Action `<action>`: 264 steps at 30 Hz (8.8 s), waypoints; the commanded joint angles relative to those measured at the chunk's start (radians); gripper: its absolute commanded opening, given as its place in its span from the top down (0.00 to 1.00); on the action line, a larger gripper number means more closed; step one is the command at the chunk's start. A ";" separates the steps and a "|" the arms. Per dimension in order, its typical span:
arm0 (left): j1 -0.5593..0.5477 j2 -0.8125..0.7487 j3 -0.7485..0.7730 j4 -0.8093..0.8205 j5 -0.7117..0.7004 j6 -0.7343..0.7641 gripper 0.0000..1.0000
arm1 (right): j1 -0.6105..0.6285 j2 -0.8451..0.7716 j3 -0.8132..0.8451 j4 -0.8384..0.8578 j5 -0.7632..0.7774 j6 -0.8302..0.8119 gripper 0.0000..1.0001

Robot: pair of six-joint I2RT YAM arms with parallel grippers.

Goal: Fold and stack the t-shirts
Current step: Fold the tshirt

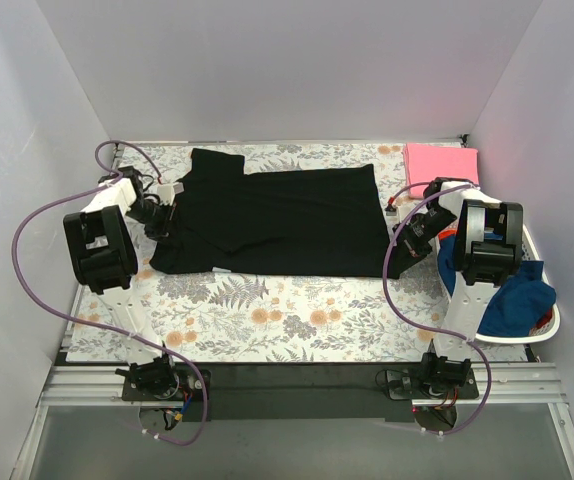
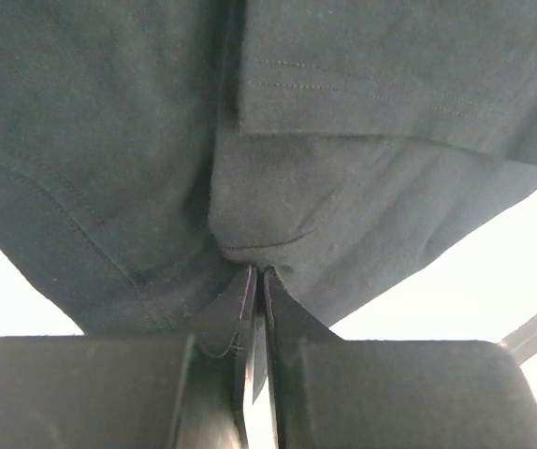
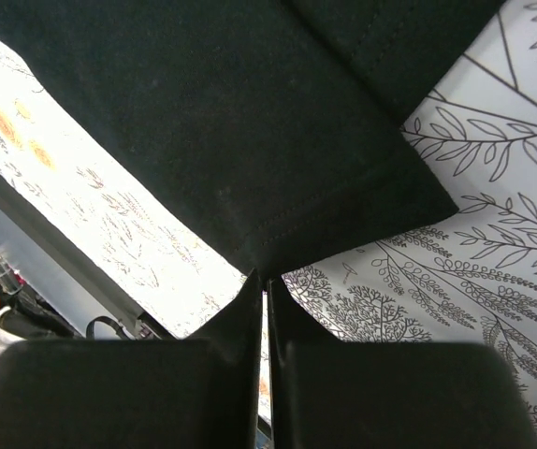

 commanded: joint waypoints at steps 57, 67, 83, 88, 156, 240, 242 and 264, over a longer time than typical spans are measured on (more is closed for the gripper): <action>0.024 -0.223 -0.225 0.152 0.042 -0.137 0.51 | 0.203 0.066 0.348 -0.013 0.209 -0.204 0.40; -0.025 -0.198 -0.224 0.165 0.030 -0.159 0.50 | 0.217 0.071 0.275 0.019 0.271 -0.243 0.36; -0.037 -0.195 -0.205 0.162 0.038 -0.170 0.57 | 0.217 0.031 0.237 0.021 0.272 -0.253 0.65; -0.044 -0.185 -0.201 0.159 0.049 -0.174 0.62 | 0.217 0.020 0.230 0.020 0.268 -0.250 0.72; 0.050 -0.330 -0.179 0.106 -0.090 -0.294 1.00 | 0.219 -0.046 0.235 0.003 0.292 -0.262 0.99; 0.056 -0.152 -0.130 0.107 -0.057 -0.322 0.79 | 0.272 0.017 0.273 -0.002 0.294 -0.262 0.99; 0.058 -0.149 -0.129 0.107 -0.062 -0.320 0.78 | 0.271 0.015 0.273 -0.002 0.294 -0.262 0.99; 0.101 -0.391 -0.087 -0.008 -0.016 -0.369 1.00 | 0.271 -0.092 0.195 -0.002 0.320 -0.276 0.99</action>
